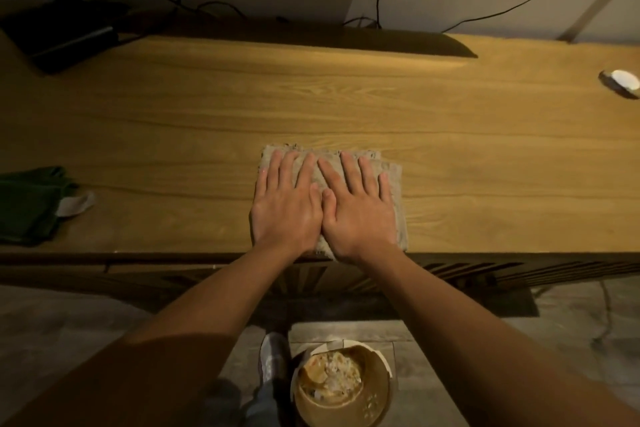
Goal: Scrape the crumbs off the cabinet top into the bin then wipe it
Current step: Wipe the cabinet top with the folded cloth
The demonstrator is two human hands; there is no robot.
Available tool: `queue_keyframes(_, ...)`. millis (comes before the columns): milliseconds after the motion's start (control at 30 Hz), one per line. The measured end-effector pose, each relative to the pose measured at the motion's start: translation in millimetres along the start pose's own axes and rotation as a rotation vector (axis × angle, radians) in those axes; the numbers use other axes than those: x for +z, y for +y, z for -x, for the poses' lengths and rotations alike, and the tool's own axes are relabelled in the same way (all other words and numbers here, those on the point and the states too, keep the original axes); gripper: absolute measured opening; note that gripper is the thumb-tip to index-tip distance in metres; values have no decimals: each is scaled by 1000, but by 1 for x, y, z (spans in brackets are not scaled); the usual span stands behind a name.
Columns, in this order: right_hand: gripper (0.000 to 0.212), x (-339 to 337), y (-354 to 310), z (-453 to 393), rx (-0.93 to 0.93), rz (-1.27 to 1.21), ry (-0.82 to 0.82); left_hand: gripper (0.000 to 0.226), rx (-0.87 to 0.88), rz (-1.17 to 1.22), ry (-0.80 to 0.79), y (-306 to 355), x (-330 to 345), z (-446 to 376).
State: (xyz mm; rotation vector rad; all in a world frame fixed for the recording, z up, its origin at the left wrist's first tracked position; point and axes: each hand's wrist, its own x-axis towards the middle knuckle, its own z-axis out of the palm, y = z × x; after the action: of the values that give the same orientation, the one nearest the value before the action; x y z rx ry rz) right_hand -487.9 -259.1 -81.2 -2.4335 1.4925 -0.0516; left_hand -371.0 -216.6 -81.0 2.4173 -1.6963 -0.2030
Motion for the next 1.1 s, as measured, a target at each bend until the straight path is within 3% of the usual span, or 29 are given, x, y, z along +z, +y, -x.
queue_keyframes(433,53,-14,18,-99,-23,25,12,57,-27,14,29,5,5,-95)
queue_keyframes(867,52,-35,51,-280,-81,53,87,56,-36,-48,100,17,11,-269)
queue_keyframes(1000,50,-46,56,-321,-74,85,149,51,-59,-138,114,21,9,-314)
queue_keyframes(1100,37,-54,59,-344,-120,158,111,36,4,-273,16,27,4,-339)
